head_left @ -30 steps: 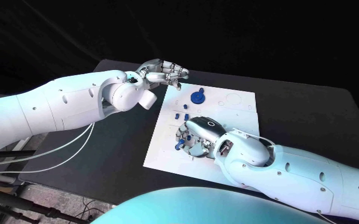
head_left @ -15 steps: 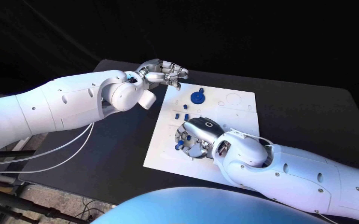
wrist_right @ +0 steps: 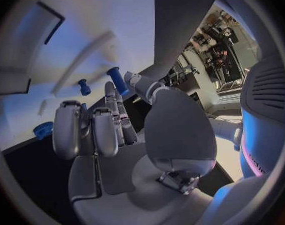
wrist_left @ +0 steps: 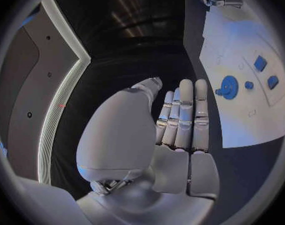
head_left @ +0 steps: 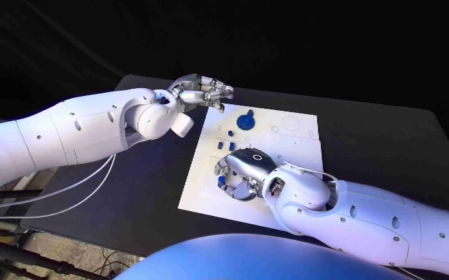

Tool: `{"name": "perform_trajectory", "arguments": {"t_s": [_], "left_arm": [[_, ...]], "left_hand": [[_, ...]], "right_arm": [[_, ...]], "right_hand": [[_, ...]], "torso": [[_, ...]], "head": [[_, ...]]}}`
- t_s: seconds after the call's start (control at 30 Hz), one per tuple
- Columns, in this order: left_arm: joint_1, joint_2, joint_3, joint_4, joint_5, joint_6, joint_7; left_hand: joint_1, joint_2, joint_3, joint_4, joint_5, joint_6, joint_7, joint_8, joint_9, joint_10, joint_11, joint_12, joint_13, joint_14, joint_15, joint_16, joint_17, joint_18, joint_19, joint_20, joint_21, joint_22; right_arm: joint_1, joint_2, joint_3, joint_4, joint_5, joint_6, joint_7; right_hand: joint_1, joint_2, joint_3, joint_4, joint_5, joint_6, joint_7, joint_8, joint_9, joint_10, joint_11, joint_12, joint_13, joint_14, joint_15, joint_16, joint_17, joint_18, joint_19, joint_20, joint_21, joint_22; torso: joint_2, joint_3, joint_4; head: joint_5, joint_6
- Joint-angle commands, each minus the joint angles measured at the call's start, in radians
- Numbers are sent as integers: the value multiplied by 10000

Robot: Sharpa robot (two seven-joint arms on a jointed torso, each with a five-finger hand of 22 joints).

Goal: Assemble the parts on the task board

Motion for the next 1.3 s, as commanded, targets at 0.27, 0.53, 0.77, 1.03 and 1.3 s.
{"name": "perform_trajectory", "arguments": {"t_s": [0.27, 0.53, 0.77, 1.03, 1.3], "left_arm": [[9, -11, 7, 23, 61, 132, 16], [8, -27, 4, -16, 61, 125, 24], [6, -45, -19, -47, 72, 95, 39], [4, -70, -27, -32, 87, 25, 69], [-10, -75, -31, 3, 112, 41, 82]], "left_hand": [[-89, 24, 62, 19, -37, -66, 33, 68, -17, -71, 0, 53, -8, 27, 73, -49, -15, 104, 47, 10, -66, -9], [-100, 22, 79, 2, -41, -75, 34, 76, -21, -80, 1, 58, -12, 21, 73, -53, -18, 104, 48, 11, -72, -16], [-112, 14, 79, -1, -45, -78, 36, 79, -22, -84, 2, 60, -13, 19, 75, -54, -19, 104, 48, 12, -74, -19], [-123, 9, 79, -2, -47, -82, 38, 81, -23, -85, 3, 62, -13, 19, 75, -55, -20, 104, 49, 12, -76, -21], [-123, 9, 79, -2, -47, -82, 38, 81, -23, -85, 3, 62, -13, 19, 75, -55, -20, 104, 49, 12, -76, -21]], "right_arm": [[-10, -439, 7, 450, -186, -801, 66], [570, -1920, 162, 1441, 1590, -1684, 379], [1270, -3896, 200, 1751, 4710, -1322, -99], [1203, -5183, 138, 2393, 4883, -1069, -629], [640, -5497, 100, 2564, 3496, -1110, -1510]], "right_hand": [[-27, 18, -949, 136, -53, -355, 50, -137, -159, -596, 48, 79, 60, 165, 120, -173, -410, -42, -169, 148, -404, 1758], [85, 251, -1672, 393, -18, -43, -26, 73, -225, -229, -40, 636, 259, 198, 43, -183, -457, -38, -150, 84, -418, 1756], [-521, 163, -2324, 1253, -156, 405, -433, 463, 117, 1534, -582, 2738, 1924, 434, -414, 238, 303, -212, 268, -311, 479, 2000], [58, 292, -3489, 2004, -180, 307, -569, 750, 968, 1320, -712, 8152, 7256, 601, -511, 656, 1075, -361, 552, -425, 1230, 2196], [200, 411, -4823, 3211, -39, 521, -695, 1075, 1745, 1971, -806, 10383, 9393, 834, -576, 1201, 2413, -467, 744, -487, 1740, 2335]], "torso": [[-5, 16, 6], [-41, 0, -24], [-142, -37, -129], [-158, 12, -299], [-190, 16, -368]], "head": [[-19, 1], [-391, 1], [-1107, 1], [-1586, 1], [-1909, 1]]}}
